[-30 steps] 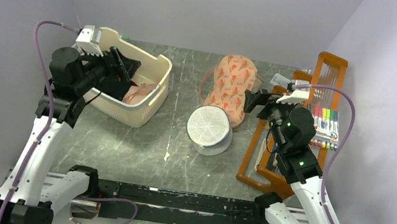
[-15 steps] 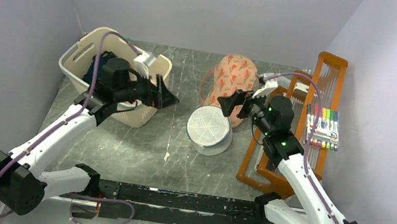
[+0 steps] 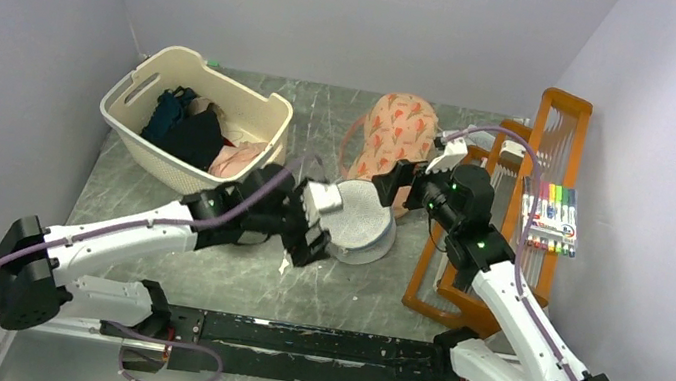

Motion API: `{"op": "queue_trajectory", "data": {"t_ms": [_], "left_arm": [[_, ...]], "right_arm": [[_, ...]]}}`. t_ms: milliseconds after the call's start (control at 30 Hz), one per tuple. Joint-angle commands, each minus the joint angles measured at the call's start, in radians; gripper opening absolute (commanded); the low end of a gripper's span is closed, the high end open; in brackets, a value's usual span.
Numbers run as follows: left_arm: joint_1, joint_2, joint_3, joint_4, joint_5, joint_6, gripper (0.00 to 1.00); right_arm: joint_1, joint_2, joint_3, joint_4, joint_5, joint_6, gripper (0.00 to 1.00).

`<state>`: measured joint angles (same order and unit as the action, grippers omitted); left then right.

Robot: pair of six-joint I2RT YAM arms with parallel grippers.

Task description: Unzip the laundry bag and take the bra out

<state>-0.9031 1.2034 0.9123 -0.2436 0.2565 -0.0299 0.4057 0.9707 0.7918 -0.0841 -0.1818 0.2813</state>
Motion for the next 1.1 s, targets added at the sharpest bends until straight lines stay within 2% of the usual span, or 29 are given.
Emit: {"op": "queue_trajectory", "data": {"t_ms": [0, 133, 200, 400, 533, 567, 633, 667, 900, 1067], "left_arm": [[-0.126, -0.040, -0.073, 0.082, -0.097, 0.300, 0.96], [-0.200, -0.039, -0.067, 0.045, -0.172, 0.479, 0.96], [-0.208, -0.053, -0.099, 0.081, -0.194, 0.549, 0.96], [-0.209, -0.020, -0.119, 0.137, -0.158, 0.690, 0.96], [-0.209, 0.040, -0.147, 0.208, -0.174, 0.699, 0.96], [-0.209, 0.046, -0.167, 0.241, -0.171, 0.700, 1.00], [-0.210, 0.055, -0.202, 0.299, -0.162, 0.708, 0.88], [-0.209, 0.062, -0.213, 0.324, -0.166, 0.711, 0.85], [-0.209, 0.115, -0.233, 0.473, -0.256, 0.697, 0.87], [-0.209, 0.143, -0.238, 0.520, -0.262, 0.674, 0.81]], "right_arm": [[-0.005, -0.038, -0.011, -0.035, 0.065, -0.045, 1.00], [-0.006, -0.058, -0.012, -0.039, 0.084, -0.053, 1.00], [-0.006, -0.073, -0.020, -0.026, 0.084, -0.053, 1.00], [-0.007, -0.123, -0.048, 0.004, 0.115, -0.052, 1.00], [-0.007, -0.150, -0.066, 0.030, 0.137, -0.051, 1.00], [-0.006, -0.153, -0.066, 0.029, 0.140, -0.053, 1.00], [-0.007, -0.159, -0.067, 0.028, 0.150, -0.053, 1.00], [-0.006, -0.162, -0.069, 0.030, 0.151, -0.053, 1.00], [-0.007, -0.137, -0.074, 0.055, 0.142, -0.053, 1.00], [-0.008, -0.117, -0.076, 0.065, 0.136, -0.055, 1.00]]}}
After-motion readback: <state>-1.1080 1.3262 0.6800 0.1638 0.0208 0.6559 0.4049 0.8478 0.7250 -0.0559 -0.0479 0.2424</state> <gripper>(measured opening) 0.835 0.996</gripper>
